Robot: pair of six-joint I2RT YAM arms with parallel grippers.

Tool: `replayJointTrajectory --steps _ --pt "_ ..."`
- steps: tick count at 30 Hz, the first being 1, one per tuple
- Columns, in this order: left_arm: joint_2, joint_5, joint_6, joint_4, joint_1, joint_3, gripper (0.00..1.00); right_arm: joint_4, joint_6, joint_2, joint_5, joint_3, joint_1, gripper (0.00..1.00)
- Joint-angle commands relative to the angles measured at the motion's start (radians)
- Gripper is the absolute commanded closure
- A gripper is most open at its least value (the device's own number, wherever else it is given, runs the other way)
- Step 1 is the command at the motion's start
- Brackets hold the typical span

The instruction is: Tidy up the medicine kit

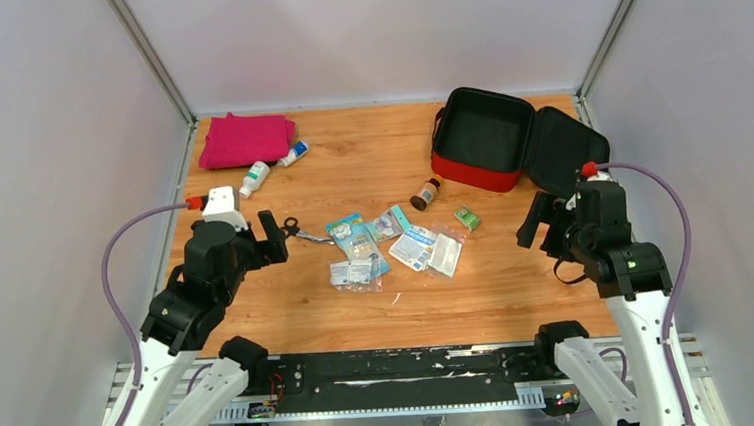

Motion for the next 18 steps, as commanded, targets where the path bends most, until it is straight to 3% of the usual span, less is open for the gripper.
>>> replayJointTrajectory --steps 1,13,18 --pt "0.02 0.018 0.01 0.022 -0.006 -0.008 0.0 -0.04 -0.009 0.027 -0.096 0.044 0.007 0.03" --pt "0.025 0.023 0.011 0.024 -0.006 -0.009 0.0 0.028 -0.103 0.407 -0.183 0.205 0.023 0.08" --pt "0.025 0.022 0.011 0.025 -0.006 -0.009 0.0 0.091 -0.117 0.58 -0.203 0.257 0.097 0.11"
